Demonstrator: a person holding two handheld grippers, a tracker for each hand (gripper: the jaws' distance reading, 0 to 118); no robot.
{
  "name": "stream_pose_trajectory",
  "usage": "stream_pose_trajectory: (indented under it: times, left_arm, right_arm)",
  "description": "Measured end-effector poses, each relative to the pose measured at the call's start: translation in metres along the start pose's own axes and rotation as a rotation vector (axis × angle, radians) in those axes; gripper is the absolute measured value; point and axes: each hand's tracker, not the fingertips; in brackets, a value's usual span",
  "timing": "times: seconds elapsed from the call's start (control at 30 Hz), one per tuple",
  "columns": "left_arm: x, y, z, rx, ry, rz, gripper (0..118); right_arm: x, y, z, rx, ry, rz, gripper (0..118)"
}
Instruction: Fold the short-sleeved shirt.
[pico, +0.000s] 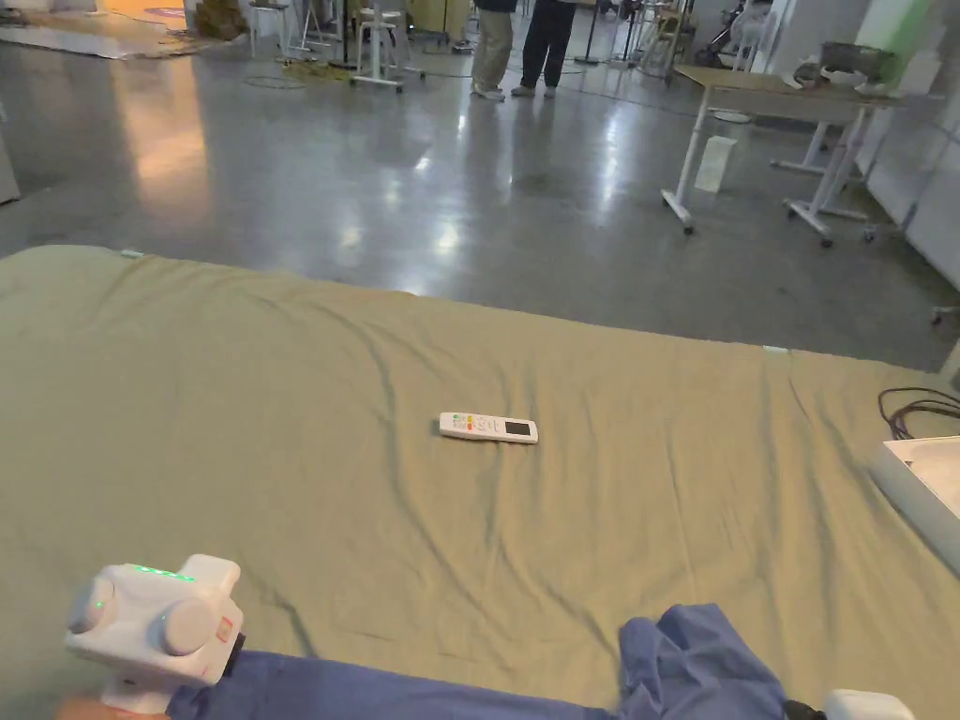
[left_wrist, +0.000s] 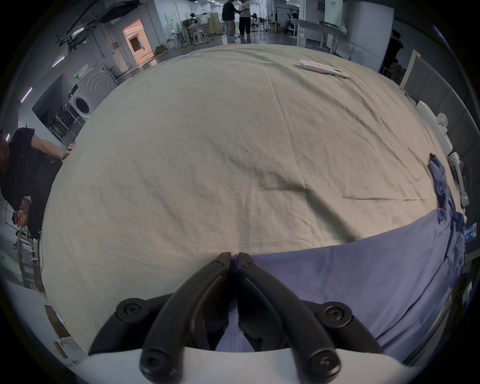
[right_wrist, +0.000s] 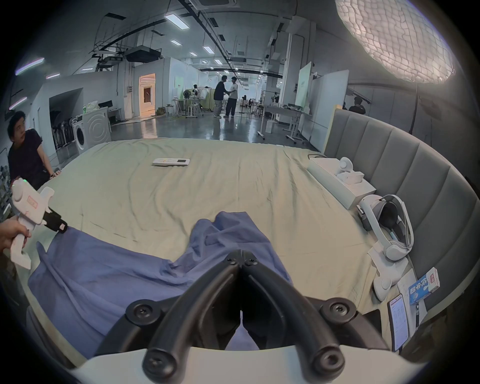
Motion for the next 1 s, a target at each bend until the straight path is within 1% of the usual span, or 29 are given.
stream_pose_trajectory:
  times: [0.07, 0.13, 0.17, 0.23, 0.27, 0.33, 0.37, 0.4, 0.43, 0.47, 0.53, 0.6, 0.67, 0.7, 0.77, 0.8, 0.87, 0.9, 0.93, 0.97, 1.0]
  left_arm:
    - [-0.004, -0.002, 0.008, 0.022, -0.056, 0.044, 6]
    - [-0.006, -0.006, 0.022, 0.058, -0.092, 0.081, 6]
    - [-0.008, -0.007, 0.028, 0.079, -0.09, 0.087, 6]
    - [-0.01, -0.009, 0.04, 0.112, -0.087, 0.063, 6]
    - [-0.011, -0.01, 0.046, 0.124, -0.096, 0.064, 6]
    - [-0.011, -0.011, 0.055, 0.162, -0.101, 0.069, 6]
    - [-0.01, -0.013, 0.059, 0.169, -0.101, 0.065, 6]
    - [-0.01, -0.014, 0.062, 0.183, -0.093, 0.06, 6]
    - [-0.01, -0.016, 0.064, 0.194, -0.089, 0.055, 6]
    - [-0.01, -0.017, 0.066, 0.193, -0.09, 0.053, 6]
    - [-0.009, -0.019, 0.067, 0.197, -0.089, 0.053, 6]
    - [-0.009, -0.02, 0.069, 0.207, -0.083, 0.044, 6]
    - [-0.008, -0.021, 0.069, 0.198, -0.08, 0.044, 6]
    - [-0.009, -0.021, 0.07, 0.217, -0.067, 0.039, 6]
    - [-0.007, -0.022, 0.071, 0.212, -0.054, 0.028, 6]
    - [-0.007, -0.023, 0.07, 0.21, -0.052, 0.026, 6]
    - [-0.008, -0.024, 0.068, 0.204, -0.05, 0.028, 6]
    - [-0.009, -0.024, 0.066, 0.201, -0.05, 0.034, 6]
    - [-0.009, -0.025, 0.066, 0.2, -0.051, 0.041, 6]
    - [-0.01, -0.026, 0.066, 0.202, -0.054, 0.047, 6]
    - [-0.011, -0.026, 0.068, 0.204, -0.058, 0.053, 6]
  right_arm:
    - [0.011, 0.007, -0.013, -0.024, 0.0, -0.01, 0]
    - [0.025, 0.018, -0.032, -0.088, 0.015, -0.026, 0]
    - [0.031, 0.024, -0.043, -0.132, 0.027, -0.031, 4]
    - [0.046, 0.034, -0.072, -0.215, 0.072, -0.049, 16]
    - [0.05, 0.039, -0.089, -0.282, 0.093, -0.042, 23]
    - [0.057, 0.044, -0.118, -0.358, 0.114, -0.054, 44]
    - [0.058, 0.045, -0.132, -0.408, 0.119, -0.042, 54]
    - [0.059, 0.045, -0.147, -0.449, 0.122, -0.035, 61]
    - [0.058, 0.044, -0.16, -0.489, 0.108, -0.009, 63]
    - [0.056, 0.039, -0.172, -0.536, 0.117, 0.009, 64]
    - [0.055, 0.032, -0.191, -0.585, 0.121, 0.007, 64]
    - [0.053, 0.024, -0.204, -0.624, 0.132, -0.016, 63]
    - [0.048, 0.021, -0.21, -0.625, 0.123, -0.009, 61]
    - [0.046, 0.02, -0.206, -0.61, 0.112, 0.01, 52]
    - [0.037, 0.023, -0.199, -0.571, 0.124, 0.062, 19]
    - [0.034, 0.024, -0.199, -0.572, 0.142, 0.067, 4]
    - [0.028, 0.023, -0.199, -0.574, 0.15, 0.073, 2]
    - [0.027, 0.023, -0.199, -0.568, 0.14, 0.099, 1]
    - [0.028, 0.023, -0.196, -0.558, 0.139, 0.102, 1]
    - [0.033, 0.024, -0.193, -0.542, 0.144, 0.082, 1]
    - [0.037, 0.023, -0.19, -0.515, 0.152, 0.031, 1]
